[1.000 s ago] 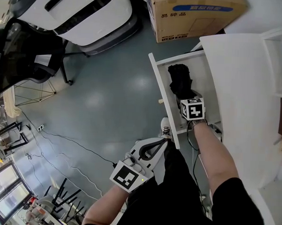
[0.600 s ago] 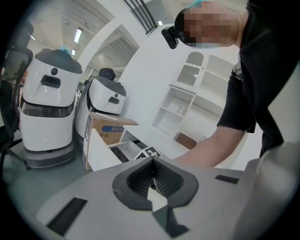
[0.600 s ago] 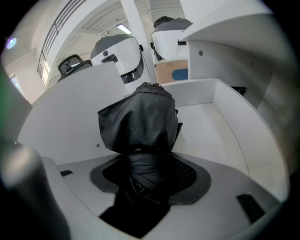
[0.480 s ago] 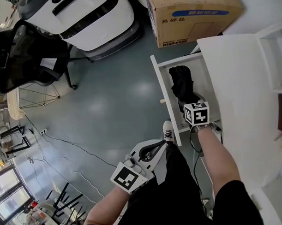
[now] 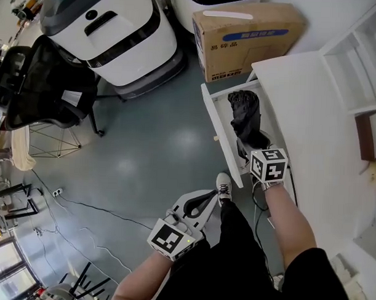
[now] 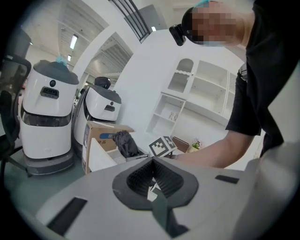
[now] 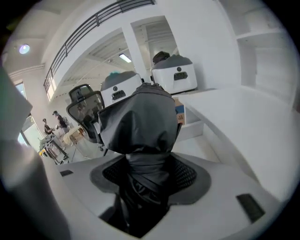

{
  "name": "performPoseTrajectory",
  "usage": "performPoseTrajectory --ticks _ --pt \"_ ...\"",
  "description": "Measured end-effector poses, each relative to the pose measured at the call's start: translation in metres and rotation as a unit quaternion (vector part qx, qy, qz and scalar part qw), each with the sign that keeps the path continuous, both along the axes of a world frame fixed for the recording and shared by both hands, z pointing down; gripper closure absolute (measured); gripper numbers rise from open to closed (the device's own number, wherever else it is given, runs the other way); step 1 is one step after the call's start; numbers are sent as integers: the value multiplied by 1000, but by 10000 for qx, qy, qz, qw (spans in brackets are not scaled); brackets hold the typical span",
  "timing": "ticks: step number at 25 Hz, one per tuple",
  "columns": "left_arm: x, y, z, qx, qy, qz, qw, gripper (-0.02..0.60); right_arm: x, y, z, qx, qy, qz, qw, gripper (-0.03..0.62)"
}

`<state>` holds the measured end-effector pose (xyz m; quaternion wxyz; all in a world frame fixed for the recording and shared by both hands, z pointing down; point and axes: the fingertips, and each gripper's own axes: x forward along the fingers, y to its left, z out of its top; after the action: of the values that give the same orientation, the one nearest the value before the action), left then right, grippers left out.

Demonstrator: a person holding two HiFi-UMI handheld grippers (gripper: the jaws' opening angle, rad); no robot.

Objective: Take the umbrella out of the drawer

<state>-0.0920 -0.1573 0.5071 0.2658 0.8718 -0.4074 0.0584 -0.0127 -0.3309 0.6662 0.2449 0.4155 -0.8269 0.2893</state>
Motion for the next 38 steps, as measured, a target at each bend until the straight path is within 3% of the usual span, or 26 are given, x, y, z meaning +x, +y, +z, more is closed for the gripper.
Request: performPoseTrajectory --ticks 9,19,24,38 --pt "-37 49 -43 273 -54 -33 9996 584 -9 61 -124 683 -742 523 9935 345" --pt "-53 109 -87 685 -31 68 9976 584 -8 165 -225 1399 -1126 642 9816 345" --pt "-60 134 -99 716 37 60 9974 584 -8 217 -248 1525 -1190 703 9786 345" --pt "-49 208 -92 613 31 589 9964 584 -13 338 -253 1384 -1423 908 9759 345"
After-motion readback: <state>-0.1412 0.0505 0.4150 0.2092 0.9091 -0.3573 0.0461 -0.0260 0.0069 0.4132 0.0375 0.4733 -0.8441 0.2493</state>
